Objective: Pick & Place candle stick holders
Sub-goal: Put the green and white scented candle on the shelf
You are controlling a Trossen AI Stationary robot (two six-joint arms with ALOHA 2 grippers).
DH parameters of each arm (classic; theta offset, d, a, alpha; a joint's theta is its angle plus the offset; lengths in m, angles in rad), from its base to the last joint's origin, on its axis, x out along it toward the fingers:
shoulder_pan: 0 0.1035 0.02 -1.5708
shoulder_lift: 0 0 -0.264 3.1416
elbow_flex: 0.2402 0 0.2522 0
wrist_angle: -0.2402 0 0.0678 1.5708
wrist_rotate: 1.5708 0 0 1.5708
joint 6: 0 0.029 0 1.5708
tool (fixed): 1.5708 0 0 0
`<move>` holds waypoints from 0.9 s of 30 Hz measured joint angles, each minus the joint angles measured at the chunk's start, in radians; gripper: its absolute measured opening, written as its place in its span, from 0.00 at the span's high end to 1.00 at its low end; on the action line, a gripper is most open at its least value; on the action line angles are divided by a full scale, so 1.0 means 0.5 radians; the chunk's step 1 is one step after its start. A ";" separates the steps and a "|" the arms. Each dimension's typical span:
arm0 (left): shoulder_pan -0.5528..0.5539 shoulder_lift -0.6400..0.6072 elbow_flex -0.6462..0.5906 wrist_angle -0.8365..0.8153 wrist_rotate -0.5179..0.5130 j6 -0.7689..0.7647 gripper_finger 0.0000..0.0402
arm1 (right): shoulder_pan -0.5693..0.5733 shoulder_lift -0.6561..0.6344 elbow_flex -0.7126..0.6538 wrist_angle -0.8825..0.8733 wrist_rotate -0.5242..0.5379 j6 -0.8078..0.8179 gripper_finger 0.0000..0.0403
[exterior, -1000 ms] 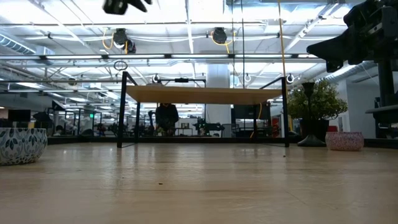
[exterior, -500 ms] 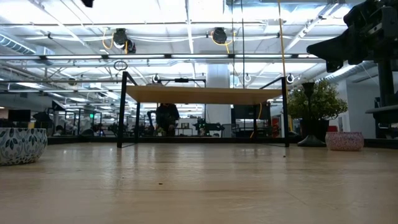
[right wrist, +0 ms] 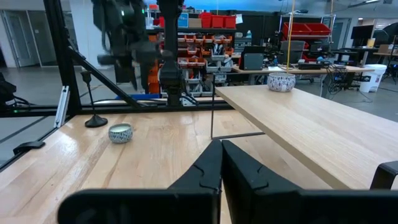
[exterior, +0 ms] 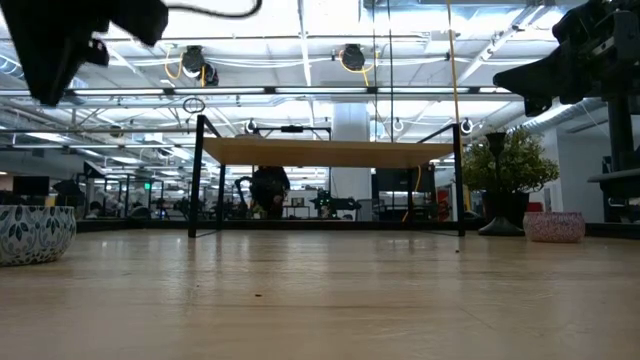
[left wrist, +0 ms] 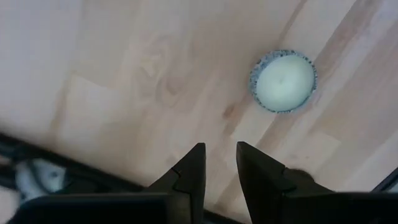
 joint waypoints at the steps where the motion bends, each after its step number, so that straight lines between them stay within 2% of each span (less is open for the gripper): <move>1: 0.001 0.000 -0.052 0.097 0.016 0.000 0.77 | 0.000 0.000 0.000 0.000 0.000 0.000 1.00; 4: 0.002 0.001 -0.184 0.351 0.058 0.001 0.77 | 0.000 0.000 0.000 0.001 0.000 0.000 1.00; 11: 0.001 0.000 -0.346 0.647 0.102 -0.059 0.76 | 0.000 -0.001 0.000 0.010 0.000 0.000 1.00; 17: -0.011 0.000 -0.488 0.939 0.094 -0.048 0.63 | 0.000 0.000 0.000 0.014 0.000 0.000 1.00; 21: -0.012 0.000 -0.562 0.957 0.042 -0.055 0.54 | 0.000 0.000 0.000 0.014 0.000 0.000 1.00; 27: -0.011 0.000 -0.620 0.986 -0.003 -0.057 0.50 | 0.000 0.000 0.000 0.014 0.000 0.000 1.00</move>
